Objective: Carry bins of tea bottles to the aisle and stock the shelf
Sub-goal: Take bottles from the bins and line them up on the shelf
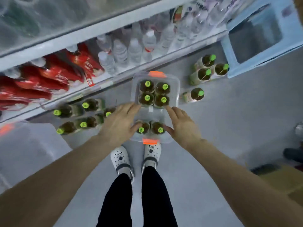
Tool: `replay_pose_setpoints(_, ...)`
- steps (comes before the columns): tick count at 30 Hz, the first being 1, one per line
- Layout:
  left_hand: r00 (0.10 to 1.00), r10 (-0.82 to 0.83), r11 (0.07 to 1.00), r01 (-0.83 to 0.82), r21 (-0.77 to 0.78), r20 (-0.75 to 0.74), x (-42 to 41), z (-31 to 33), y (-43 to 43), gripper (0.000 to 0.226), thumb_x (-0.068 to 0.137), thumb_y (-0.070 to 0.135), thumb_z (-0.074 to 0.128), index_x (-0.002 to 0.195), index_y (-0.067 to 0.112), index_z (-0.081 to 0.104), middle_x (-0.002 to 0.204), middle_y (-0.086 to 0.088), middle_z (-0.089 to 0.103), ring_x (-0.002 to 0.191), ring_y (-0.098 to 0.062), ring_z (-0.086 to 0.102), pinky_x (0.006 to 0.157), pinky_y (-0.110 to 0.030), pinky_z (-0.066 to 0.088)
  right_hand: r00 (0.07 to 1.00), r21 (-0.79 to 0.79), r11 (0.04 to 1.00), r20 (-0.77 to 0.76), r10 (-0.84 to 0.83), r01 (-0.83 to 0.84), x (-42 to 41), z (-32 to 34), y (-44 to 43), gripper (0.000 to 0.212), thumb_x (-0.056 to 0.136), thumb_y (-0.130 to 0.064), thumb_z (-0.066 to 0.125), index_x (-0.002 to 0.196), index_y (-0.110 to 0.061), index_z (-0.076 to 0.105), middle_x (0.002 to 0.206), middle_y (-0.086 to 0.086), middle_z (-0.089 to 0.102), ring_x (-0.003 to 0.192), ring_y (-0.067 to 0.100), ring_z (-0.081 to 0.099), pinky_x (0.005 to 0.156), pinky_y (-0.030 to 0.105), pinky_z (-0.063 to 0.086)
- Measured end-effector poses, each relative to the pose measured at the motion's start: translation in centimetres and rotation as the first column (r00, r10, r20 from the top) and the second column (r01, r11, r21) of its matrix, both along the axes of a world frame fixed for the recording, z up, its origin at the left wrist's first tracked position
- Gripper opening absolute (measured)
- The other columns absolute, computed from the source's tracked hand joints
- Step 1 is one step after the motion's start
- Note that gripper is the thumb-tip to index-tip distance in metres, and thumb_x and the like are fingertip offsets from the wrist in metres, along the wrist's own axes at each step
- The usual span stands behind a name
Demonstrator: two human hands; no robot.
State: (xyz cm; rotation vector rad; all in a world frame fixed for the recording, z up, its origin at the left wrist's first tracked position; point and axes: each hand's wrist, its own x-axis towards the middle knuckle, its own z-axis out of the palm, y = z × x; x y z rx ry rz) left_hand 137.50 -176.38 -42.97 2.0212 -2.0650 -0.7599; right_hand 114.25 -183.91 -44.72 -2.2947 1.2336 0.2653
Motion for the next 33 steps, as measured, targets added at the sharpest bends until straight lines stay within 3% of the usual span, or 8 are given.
replay_pose_setpoints(7,0.999,-0.001,0.941,0.012,0.339,-0.033,-3.0,-17.6,2.7,0.068,0.092,0.037,0.064,0.150,0.014,0.037,0.150,-0.009,0.040,0.139,-0.029,0.038,0.109,-0.044,0.042,0.976,0.342,0.935,-0.215,-0.022,0.096,-1.7,-18.0,3.2,0.084,0.092,-0.032,0.068,0.157,-0.017,0.017,0.153,0.007,0.033,0.138,0.028,0.037,0.108,0.036,0.036)
replay_pose_setpoints(11,0.997,-0.074,0.922,0.074,0.379,-0.015,-3.9,-23.8,4.0,0.072,0.094,0.040,0.063,0.153,0.014,0.030,0.155,-0.009,0.034,0.142,-0.027,0.033,0.116,-0.037,0.030,0.974,0.392,0.916,-0.226,0.012,0.080,-1.9,-25.2,3.6,0.092,0.083,-0.025,0.078,0.154,-0.013,0.023,0.152,0.010,0.034,0.137,0.032,0.038,0.111,0.035,0.032)
replay_pose_setpoints(15,0.991,-0.131,0.933,0.123,0.338,0.001,-4.0,-27.3,5.0,0.068,0.088,0.035,0.070,0.146,0.010,0.045,0.146,-0.012,0.048,0.133,-0.030,0.045,0.110,-0.037,0.038,0.985,0.383,0.919,-0.173,-0.026,0.091,-1.5,-28.9,3.3,0.078,0.080,-0.024,0.080,0.145,-0.009,0.040,0.146,0.012,0.045,0.132,0.032,0.044,0.106,0.032,0.033)
replay_pose_setpoints(20,0.983,-0.185,0.952,0.175,0.252,0.015,-4.1,-28.4,4.9,0.051,0.084,0.030,0.072,0.129,0.008,0.063,0.131,-0.013,0.061,0.121,-0.032,0.056,0.106,-0.040,0.044,0.994,0.403,0.912,-0.106,-0.038,0.077,-2.3,-29.2,2.3,0.078,0.076,-0.032,0.084,0.142,-0.013,0.047,0.138,0.011,0.055,0.127,0.033,0.050,0.104,0.033,0.036)
replay_pose_setpoints(24,0.988,-0.102,0.882,0.143,0.448,-0.115,-3.4,-27.0,3.6,0.070,0.093,0.041,0.064,0.152,0.019,0.036,0.156,-0.003,0.038,0.143,-0.022,0.034,0.117,-0.033,0.025,0.983,0.457,0.871,-0.094,-0.156,0.182,-1.4,-27.0,-0.1,0.070,0.075,-0.046,0.082,0.134,-0.019,0.056,0.123,0.006,0.065,0.112,0.028,0.060,0.097,0.037,0.046)
replay_pose_setpoints(26,0.984,-0.055,0.846,0.137,0.515,-0.171,-2.8,-25.4,2.4,0.081,0.090,0.045,0.066,0.157,0.024,0.024,0.160,0.001,0.031,0.145,-0.020,0.031,0.117,-0.035,0.026,0.969,0.495,0.837,-0.050,-0.241,0.234,-1.0,-24.7,-1.4,0.066,0.072,-0.050,0.083,0.127,-0.022,0.062,0.113,0.003,0.069,0.103,0.025,0.065,0.093,0.041,0.052)
replay_pose_setpoints(30,0.948,0.050,0.826,0.138,0.547,-0.315,-2.7,-21.7,0.0,0.105,0.075,0.047,0.081,0.157,0.029,0.018,0.162,0.005,0.026,0.145,-0.017,0.029,0.116,-0.034,0.027,0.900,0.587,0.742,0.051,-0.432,0.323,-0.2,-18.5,-3.0,0.042,0.073,-0.051,0.080,0.108,-0.029,0.072,0.098,-0.006,0.074,0.089,0.010,0.070,0.080,0.030,0.058)
replay_pose_setpoints(33,0.850,0.271,0.779,0.082,0.621,-0.452,-3.1,-18.9,-0.8,0.102,0.063,0.045,0.090,0.147,0.033,0.034,0.144,0.009,0.049,0.129,-0.015,0.048,0.107,-0.035,0.041,0.809,0.643,0.657,0.097,-0.579,0.393,1.2,-14.6,-2.9,0.035,0.074,-0.060,0.068,0.093,-0.032,0.074,0.087,-0.010,0.075,0.081,0.000,0.070,0.074,0.015,0.054)
